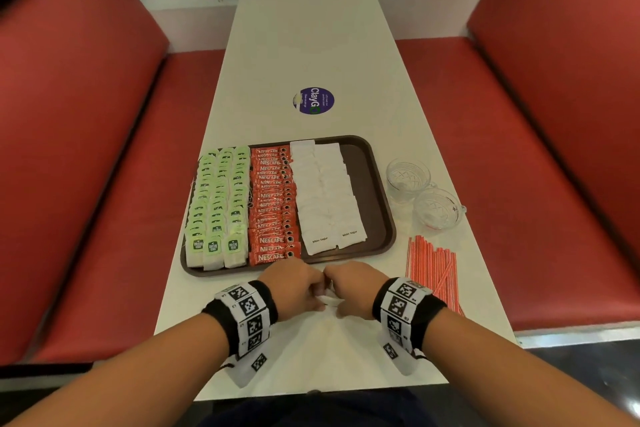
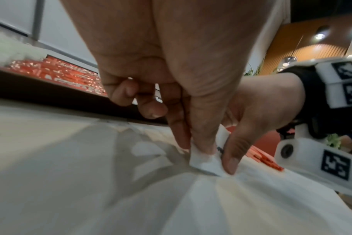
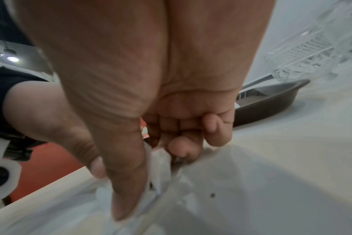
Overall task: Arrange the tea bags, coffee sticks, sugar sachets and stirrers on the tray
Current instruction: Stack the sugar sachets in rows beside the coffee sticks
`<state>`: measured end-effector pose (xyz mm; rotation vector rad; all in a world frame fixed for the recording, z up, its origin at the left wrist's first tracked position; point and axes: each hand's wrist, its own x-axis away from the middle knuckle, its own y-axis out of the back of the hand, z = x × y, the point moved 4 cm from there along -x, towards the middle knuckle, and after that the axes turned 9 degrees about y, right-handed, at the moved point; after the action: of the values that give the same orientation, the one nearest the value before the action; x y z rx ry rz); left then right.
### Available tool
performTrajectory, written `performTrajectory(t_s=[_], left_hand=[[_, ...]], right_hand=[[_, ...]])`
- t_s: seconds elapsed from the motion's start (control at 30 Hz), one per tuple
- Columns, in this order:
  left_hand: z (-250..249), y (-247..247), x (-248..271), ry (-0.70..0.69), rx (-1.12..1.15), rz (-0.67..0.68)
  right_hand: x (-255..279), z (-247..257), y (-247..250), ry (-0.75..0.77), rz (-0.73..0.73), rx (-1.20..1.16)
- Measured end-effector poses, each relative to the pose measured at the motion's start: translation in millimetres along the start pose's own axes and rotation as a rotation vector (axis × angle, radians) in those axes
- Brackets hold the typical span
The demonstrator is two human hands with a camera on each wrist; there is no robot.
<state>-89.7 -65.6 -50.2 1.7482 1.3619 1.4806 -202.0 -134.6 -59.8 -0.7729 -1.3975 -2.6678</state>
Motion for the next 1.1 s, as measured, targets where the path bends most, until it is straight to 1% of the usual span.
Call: performTrajectory(t_s=[0.1, 0.17, 0.23, 0.3, 0.4, 0.47, 0.53, 0.6, 0.73, 0.8, 0.87, 0.97, 1.1], left_hand=[[-0.8, 11.4, 6.3, -0.055, 0.121, -0.046], [0.8, 22.1, 8.9, -0.058, 0.230, -0.077], [4.3, 34.3, 9.1, -0.061, 0.306, -0.131], [9.2, 45.2, 6.3, -0.076, 0.350, -0.204], [16.5, 57.2, -1.8, -0.074, 0.330, -0.282], [16.5, 59.4, -8.8, -0.089, 0.276, -0.261], [12.3, 60.0, -15.3, -0.089, 0.209, -0.222], [4.2, 62.5, -19.5, -0.087, 0.205, -0.231], [-9.8, 72.7, -27.0, -0.080, 0.372, -0.328], [-10.8, 74.3, -32.2, -0.060, 0.414, -0.332], [-11.0, 73.4, -38.7, -0.044, 0.375, -0.313], [-11.2, 73.2, -50.3, -0.013, 0.332, -0.328], [-5.6, 74.1, -71.6, 0.110, 0.275, -0.357]], right_hand=[[-0.3, -2.9, 0.5, -0.009, 0.037, 0.057], [2.5, -5.8, 1.4, -0.009, 0.051, 0.074], [7.1, -10.2, 5.1, -0.003, 0.005, 0.033], [11.7, -17.1, 11.0, 0.005, -0.083, -0.050], [19.1, -27.2, 26.6, -0.013, -0.217, -0.184], [22.6, -33.4, 38.4, -0.036, -0.301, -0.306], [24.0, -33.9, 49.3, -0.020, -0.362, -0.379], [22.2, -31.7, 56.6, 0.027, -0.391, -0.389], [16.9, -34.2, 62.7, 0.071, -0.445, -0.348], [17.8, -38.4, 66.2, 0.067, -0.502, -0.360], [20.8, -42.1, 69.9, 0.042, -0.532, -0.376], [25.8, -49.6, 73.3, -0.023, -0.514, -0.425], [36.2, -61.1, 80.9, -0.107, -0.549, -0.525]])
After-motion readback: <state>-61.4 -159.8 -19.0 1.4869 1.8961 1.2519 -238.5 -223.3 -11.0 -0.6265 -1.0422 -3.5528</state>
